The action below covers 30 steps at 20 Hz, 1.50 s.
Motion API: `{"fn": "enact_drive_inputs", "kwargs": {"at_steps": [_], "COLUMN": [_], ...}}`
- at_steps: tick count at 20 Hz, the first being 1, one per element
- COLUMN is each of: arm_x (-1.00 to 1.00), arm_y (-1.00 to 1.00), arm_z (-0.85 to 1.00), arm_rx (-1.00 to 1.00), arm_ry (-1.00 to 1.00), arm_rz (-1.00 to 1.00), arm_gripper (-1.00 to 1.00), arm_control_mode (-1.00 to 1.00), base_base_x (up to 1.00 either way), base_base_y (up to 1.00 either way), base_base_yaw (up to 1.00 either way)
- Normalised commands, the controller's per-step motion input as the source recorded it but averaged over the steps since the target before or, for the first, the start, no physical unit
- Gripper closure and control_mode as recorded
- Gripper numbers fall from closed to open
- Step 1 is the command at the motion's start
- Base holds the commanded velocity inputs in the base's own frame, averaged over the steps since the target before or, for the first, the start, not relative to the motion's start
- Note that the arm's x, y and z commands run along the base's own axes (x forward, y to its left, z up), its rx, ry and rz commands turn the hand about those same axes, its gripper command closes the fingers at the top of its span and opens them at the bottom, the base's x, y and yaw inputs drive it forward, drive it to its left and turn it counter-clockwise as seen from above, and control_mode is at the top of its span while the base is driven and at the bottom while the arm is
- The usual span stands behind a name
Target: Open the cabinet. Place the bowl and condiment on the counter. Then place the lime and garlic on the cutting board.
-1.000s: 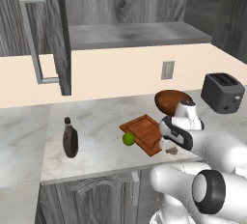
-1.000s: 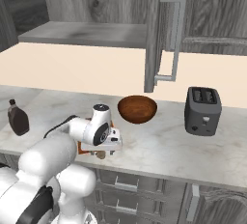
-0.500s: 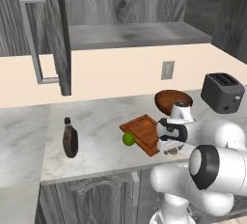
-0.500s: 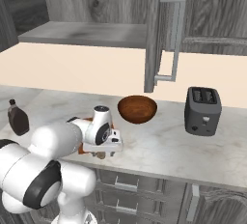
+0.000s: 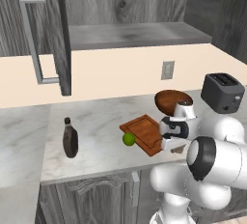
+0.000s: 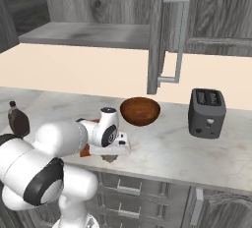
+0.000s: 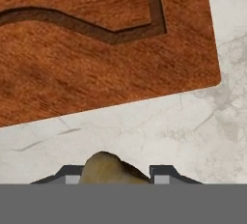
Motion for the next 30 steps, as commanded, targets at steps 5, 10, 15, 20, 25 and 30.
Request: {"fn": "enact_drive_inputs", "kwargs": {"at_steps": [5, 10, 15, 20, 25, 30], "arm_x": [-0.43, -0.15, 0.05, 0.46, 0.93, 0.76], "arm_y": [-0.03, 0.15, 0.43, 0.31, 0.11, 0.02], "arm_z": [0.17, 0.87, 0.61, 0.16, 0.08, 0.06], "arm_rx": [0.02, 0.09, 0.05, 0.03, 0.09, 0.06], "arm_ry": [0.0, 0.0, 0.0, 0.0, 0.0, 0.0], "arm_rz": [0.0, 0.0, 0.0, 0.0, 0.0, 0.0], "arm_gripper": [1.0, 1.0, 1.0, 1.0, 1.0, 1.0], "arm_control_mode": [-1.0, -1.0, -1.0, -1.0, -1.0, -1.0], "base_base_x": [0.0, 0.0, 0.0, 0.0, 0.0, 0.0], "base_base_y": [0.0, 0.0, 0.0, 0.0, 0.0, 0.0], "base_base_yaw": [0.0, 0.0, 0.0, 0.0, 0.0, 0.0]}}
